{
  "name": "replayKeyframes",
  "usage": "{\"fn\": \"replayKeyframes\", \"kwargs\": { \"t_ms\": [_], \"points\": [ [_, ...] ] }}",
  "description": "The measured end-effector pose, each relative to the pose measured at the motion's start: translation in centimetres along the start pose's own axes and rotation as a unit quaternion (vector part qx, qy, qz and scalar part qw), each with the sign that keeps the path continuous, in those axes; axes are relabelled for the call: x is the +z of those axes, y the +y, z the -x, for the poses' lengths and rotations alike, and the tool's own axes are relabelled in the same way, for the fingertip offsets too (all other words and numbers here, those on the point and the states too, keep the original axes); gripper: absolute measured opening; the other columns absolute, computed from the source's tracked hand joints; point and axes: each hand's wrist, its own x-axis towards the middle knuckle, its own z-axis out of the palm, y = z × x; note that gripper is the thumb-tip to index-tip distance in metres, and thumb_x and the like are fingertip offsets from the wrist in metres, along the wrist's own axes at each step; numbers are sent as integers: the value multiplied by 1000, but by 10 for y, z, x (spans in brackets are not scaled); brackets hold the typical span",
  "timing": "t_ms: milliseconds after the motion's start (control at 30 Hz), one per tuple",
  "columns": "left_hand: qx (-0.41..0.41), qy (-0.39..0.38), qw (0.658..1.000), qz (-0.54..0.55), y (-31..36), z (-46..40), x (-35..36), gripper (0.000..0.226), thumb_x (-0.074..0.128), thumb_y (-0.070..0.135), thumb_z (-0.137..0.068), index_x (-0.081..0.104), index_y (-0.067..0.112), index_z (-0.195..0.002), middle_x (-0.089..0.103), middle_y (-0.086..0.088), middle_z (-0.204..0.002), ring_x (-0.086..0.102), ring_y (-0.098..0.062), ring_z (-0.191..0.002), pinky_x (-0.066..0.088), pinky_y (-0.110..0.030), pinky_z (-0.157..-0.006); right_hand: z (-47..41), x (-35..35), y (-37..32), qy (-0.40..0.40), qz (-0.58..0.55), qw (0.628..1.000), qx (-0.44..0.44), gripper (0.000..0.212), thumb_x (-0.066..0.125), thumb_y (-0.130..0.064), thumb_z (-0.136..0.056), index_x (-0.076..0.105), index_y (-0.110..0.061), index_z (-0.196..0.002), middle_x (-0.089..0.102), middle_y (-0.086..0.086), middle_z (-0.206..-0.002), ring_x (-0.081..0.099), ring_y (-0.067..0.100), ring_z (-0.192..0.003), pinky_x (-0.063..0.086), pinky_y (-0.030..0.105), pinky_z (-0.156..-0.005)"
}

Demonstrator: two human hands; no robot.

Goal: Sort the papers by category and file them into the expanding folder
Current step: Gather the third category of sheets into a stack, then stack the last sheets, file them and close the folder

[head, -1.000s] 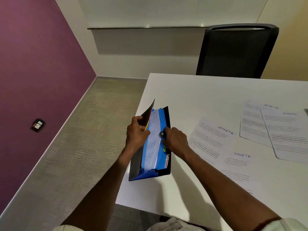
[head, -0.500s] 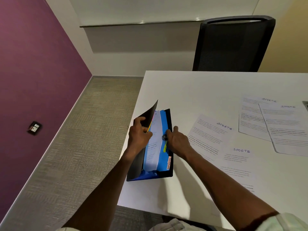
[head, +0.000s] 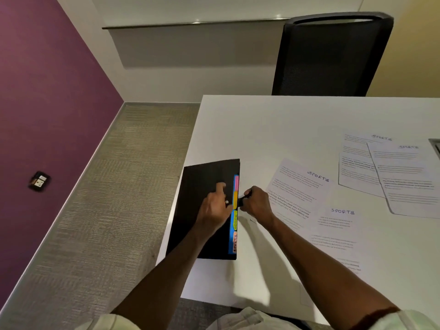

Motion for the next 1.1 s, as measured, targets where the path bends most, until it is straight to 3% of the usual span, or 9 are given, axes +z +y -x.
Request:
{"fn": "replayKeyframes", "kwargs": {
  "t_ms": [233,333,400,467,567,667,733,833,1100],
  "points": [
    [-81,-169,980,-63,-44,17,34,41,65,20,-92,49,9,-129,60,-12,-128,60,-28,-115,50,-32,-94,-6,20,36,-59,-44,995,63,23,60,2,-78,59,-10,-98,69,16,-101,68,32,-92,57,44,-84],
    [-68,-221,969,-87,-62,18,37,31,61,20,-94,50,10,-122,58,-11,-124,60,-23,-109,52,-32,-94,-8,22,40,-119,-83,986,88,35,57,-2,-87,54,-3,-122,69,21,-107,67,27,-83,58,44,-86],
    [-63,-229,967,-89,-66,15,38,27,58,18,-96,50,8,-120,58,-12,-121,60,-23,-108,51,-30,-91,-9,22,42,-135,-59,986,77,50,63,-16,-85,48,-7,-133,67,18,-115,69,25,-90,56,45,-89],
    [-67,-221,970,-76,-62,9,36,27,55,17,-97,50,6,-122,59,-12,-120,60,-24,-107,50,-30,-91,-7,20,42,-129,-28,990,58,56,63,-25,-83,48,-10,-135,66,16,-120,68,28,-97,54,44,-93],
    [-94,-154,982,-54,-53,-2,35,34,56,22,-96,52,7,-126,59,-11,-119,60,-30,-109,51,-37,-93,3,3,39,-90,15,995,44,50,57,-12,-85,50,-8,-134,65,18,-121,64,30,-107,50,38,-97],
    [-77,-88,993,6,-44,-11,41,20,58,16,-95,58,8,-113,62,-8,-100,65,-30,-96,56,-41,-84,12,-17,49,-52,58,997,27,45,53,-8,-88,53,-4,-132,61,16,-129,56,30,-119,43,31,-98],
    [-68,-65,995,42,-31,-12,44,7,56,13,-95,59,15,-101,65,-7,-94,66,-26,-87,57,-45,-79,19,-34,62,-12,74,997,26,37,51,-7,-88,56,-2,-125,64,17,-122,56,32,-117,43,30,-91],
    [-42,-67,995,57,-10,-11,55,15,51,10,-96,65,13,-96,66,1,-88,67,-25,-83,57,-36,-77,28,-64,91,50,86,994,52,29,52,-9,-87,59,-3,-114,66,16,-115,59,33,-109,45,30,-84],
    [75,-3,996,46,37,0,95,25,57,14,-92,61,15,-116,67,-3,-115,64,-19,-99,52,-30,-83,54,-149,179,119,167,970,131,34,58,-6,-79,57,2,-112,65,17,-111,59,34,-108,47,33,-84]
  ]
}}
